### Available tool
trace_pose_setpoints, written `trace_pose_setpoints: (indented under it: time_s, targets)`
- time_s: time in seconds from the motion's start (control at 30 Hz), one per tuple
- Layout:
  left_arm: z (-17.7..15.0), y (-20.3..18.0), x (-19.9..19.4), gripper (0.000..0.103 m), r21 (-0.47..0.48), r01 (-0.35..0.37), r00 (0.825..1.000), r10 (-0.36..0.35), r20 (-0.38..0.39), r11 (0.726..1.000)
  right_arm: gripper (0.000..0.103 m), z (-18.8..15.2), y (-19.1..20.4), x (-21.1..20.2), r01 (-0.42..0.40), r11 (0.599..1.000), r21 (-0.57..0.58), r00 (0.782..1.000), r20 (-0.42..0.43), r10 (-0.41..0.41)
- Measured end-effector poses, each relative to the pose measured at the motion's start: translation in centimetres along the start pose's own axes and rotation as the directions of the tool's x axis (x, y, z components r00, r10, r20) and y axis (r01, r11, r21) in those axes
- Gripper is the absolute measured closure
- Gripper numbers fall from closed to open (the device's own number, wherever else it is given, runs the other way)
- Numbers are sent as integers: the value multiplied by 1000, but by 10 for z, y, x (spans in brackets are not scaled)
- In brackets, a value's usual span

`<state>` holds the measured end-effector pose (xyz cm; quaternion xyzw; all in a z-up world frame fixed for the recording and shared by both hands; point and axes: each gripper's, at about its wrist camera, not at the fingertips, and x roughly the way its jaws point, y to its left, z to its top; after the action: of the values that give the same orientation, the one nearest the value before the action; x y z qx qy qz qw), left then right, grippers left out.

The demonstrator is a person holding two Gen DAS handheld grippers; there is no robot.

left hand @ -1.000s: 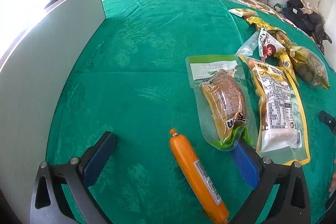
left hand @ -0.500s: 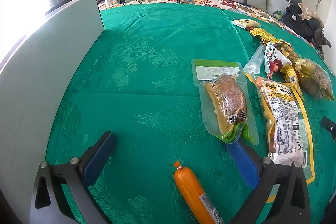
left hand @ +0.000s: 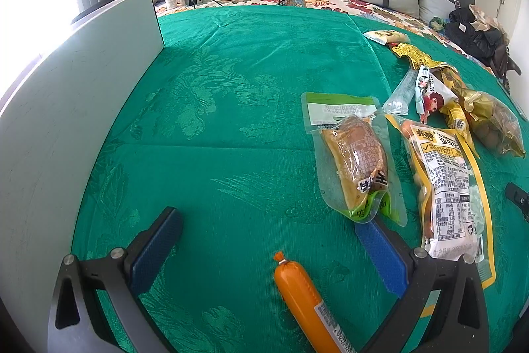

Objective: Organize snacks
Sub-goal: 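Bring the left tool down over the orange sausage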

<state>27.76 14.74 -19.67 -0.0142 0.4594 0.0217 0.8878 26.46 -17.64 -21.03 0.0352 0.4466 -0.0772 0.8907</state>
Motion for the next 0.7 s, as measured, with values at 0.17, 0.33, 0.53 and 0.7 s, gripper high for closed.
trace_pose_setpoints:
  time_s: [0.17,0.33,0.53,0.7]
  targets:
    - [0,0,0,0,0,0,1000,0,0,1000,0,0,0,0,0,1000,0,1000,0,0]
    - [0,0,0,0,0,1,1000,-1,0,1000,0,0,1,0,0,1000,0,1000,0,0]
    - [-1,-1,-2,0,0,2,1000,-2,2,1000,0,0,1,0,0,1000,0,1000,0,0]
    - [-2,-1,-2,0,0,2,1000,-2,2,1000,0,0,0,0,0,1000,0,1000,0,0]
